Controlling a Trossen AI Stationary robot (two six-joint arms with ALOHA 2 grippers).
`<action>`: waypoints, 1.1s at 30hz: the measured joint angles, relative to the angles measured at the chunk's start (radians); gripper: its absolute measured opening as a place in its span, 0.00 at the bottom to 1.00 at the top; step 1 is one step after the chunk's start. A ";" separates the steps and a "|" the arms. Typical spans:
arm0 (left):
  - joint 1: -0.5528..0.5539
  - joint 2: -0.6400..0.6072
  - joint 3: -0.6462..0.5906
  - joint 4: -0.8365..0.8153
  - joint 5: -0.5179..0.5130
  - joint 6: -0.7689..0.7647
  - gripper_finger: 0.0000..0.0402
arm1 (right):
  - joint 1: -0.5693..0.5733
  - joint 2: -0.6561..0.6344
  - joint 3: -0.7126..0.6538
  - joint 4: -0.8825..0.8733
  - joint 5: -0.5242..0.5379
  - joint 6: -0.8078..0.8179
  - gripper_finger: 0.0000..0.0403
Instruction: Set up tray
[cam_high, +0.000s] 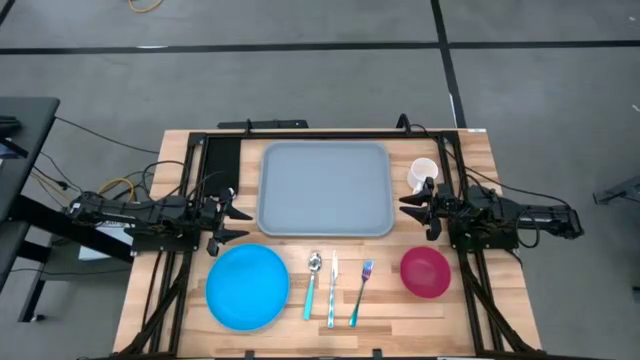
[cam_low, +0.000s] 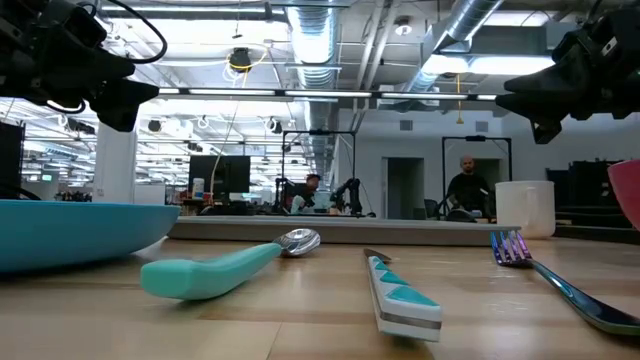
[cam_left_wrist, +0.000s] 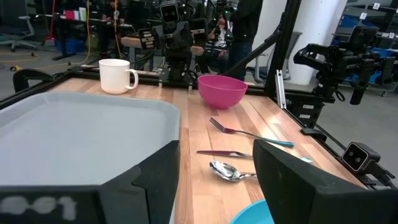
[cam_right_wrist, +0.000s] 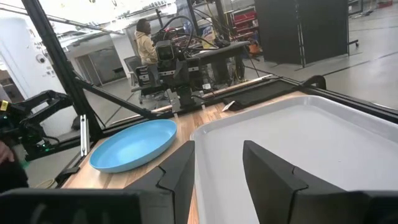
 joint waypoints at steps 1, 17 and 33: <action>0.000 0.000 0.000 0.000 0.000 -0.002 0.48 | 0.000 0.000 0.000 0.000 0.000 0.000 0.32; 0.000 0.000 0.000 0.000 0.000 0.000 0.48 | 0.000 0.000 0.000 0.000 0.000 0.000 0.32; 0.000 0.000 0.000 0.000 0.000 0.001 0.48 | -0.005 0.000 -0.003 0.332 0.062 0.498 0.32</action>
